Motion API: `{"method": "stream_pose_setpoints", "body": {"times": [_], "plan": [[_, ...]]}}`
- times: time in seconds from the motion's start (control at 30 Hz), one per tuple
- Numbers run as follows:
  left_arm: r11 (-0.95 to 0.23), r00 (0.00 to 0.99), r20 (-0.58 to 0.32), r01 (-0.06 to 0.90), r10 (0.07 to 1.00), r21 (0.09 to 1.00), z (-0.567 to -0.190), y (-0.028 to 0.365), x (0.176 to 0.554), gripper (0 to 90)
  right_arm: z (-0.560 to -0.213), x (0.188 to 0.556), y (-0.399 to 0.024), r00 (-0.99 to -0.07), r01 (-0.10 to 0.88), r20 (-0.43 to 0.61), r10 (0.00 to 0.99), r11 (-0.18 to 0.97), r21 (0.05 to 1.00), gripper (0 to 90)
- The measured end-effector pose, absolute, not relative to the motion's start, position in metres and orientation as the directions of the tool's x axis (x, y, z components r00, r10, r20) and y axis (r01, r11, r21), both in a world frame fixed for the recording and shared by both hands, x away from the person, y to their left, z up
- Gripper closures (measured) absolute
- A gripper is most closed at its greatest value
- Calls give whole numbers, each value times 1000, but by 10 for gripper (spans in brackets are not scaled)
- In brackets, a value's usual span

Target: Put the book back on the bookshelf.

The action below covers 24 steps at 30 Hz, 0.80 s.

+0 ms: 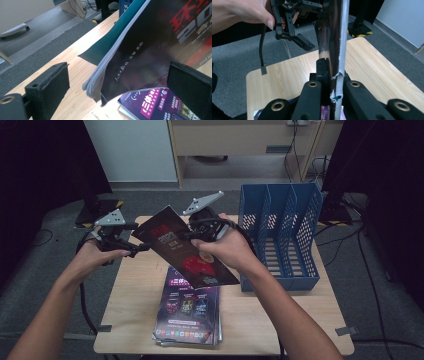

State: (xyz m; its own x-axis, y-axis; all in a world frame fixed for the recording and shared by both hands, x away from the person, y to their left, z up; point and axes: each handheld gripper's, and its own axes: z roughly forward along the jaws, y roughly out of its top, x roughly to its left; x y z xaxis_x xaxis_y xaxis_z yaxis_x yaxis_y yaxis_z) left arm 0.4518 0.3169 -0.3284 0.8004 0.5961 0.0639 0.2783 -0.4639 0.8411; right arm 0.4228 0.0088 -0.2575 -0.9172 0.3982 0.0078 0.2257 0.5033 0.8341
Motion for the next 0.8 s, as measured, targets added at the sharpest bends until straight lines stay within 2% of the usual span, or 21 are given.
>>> {"method": "stream_pose_setpoints", "body": {"times": [0.27, 0.4, 0.53, 0.67, 0.8], "plan": [[-456, 809, 64, 262, 584, 851, -323, 315, 447, 42, -247, 416, 12, -925, 200, -11, 379, 513, 835, 871], [-477, 828, 63, 258, 558, 840, -327, 311, 446, 62, -248, 414, 16, -929, 193, -12, 370, 511, 838, 871], [-481, 849, 34, 266, 528, 836, -332, 309, 447, 118, -250, 414, 18, -932, 191, -11, 362, 516, 835, 871], [-480, 859, 19, 267, 511, 835, -335, 308, 447, 243, -254, 417, 18, -930, 194, -11, 367, 518, 833, 871], [-501, 853, 36, 272, 521, 821, -343, 300, 441, 444, -260, 420, 17, -926, 198, -20, 377, 530, 824, 871]]}}
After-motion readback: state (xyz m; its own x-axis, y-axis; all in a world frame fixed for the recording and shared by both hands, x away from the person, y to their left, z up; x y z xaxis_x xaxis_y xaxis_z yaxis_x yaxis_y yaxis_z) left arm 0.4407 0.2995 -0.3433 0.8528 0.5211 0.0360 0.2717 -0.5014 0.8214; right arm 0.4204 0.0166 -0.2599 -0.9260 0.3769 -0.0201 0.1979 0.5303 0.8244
